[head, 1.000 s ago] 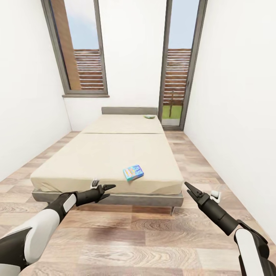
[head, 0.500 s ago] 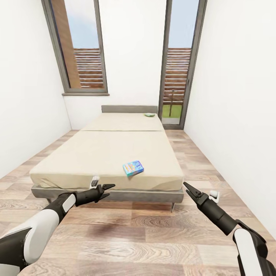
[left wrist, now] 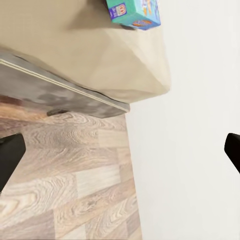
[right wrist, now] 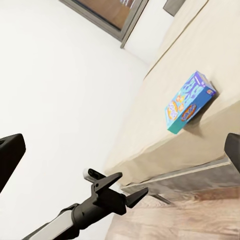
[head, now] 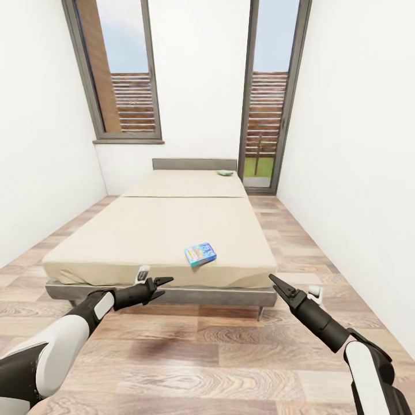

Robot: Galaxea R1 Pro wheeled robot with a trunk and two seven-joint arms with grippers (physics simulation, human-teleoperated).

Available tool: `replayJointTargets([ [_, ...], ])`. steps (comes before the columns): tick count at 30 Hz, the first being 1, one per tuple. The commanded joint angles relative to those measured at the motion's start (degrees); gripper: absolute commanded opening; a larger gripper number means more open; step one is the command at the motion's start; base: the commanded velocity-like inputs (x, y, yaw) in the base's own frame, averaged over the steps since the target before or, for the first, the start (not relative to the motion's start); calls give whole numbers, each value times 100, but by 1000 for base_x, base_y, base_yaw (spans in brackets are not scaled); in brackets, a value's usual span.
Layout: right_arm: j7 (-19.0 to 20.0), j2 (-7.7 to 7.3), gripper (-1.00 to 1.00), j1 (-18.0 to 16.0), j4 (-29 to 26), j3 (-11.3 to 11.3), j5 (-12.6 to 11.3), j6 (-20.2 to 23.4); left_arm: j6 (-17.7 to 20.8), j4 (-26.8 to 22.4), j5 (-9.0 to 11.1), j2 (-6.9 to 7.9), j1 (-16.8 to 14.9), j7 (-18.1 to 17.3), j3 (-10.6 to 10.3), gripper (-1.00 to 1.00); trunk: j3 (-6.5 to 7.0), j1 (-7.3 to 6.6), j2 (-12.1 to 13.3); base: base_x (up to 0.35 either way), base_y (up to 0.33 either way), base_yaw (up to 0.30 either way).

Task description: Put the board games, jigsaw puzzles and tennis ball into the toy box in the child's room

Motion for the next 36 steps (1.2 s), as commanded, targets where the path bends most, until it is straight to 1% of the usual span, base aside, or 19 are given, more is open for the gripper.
replayJointTargets([
  [1, 15, 6, 100, -5, -1, -13, -4, 35, 43, 1, 44, 1, -2, -1, -14, 100, -5, 1, -2, 214, 0, 0],
  [8, 16, 6, 100, -5, -1, -10, -4, 28, 33, 1, 43, -4, -1, -3, -14, 100, -5, 1, -2, 271, -6, 0],
  [13, 16, 6, 100, -5, -1, -10, -4, 17, 26, 1, 43, -4, -1, -5, -14, 100, -5, 1, -2, 185, -83, 0],
  [22, 16, 6, 100, -5, -1, -10, -4, 17, 23, 12, 36, -18, 5, -6, -14, 100, -5, 1, -2, 36, -34, 0],
  [29, 16, 6, 100, -5, 0, -10, 3, 12, 23, 18, 35, -32, 8, -5, -14, 100, -5, 1, -2, 2, -172, 0],
  [36, 16, 6, 100, -5, 1, -14, 4, 11, 23, 19, 34, -31, 8, -6, -14, 100, -5, 1, -2, 0, -40, 0],
])
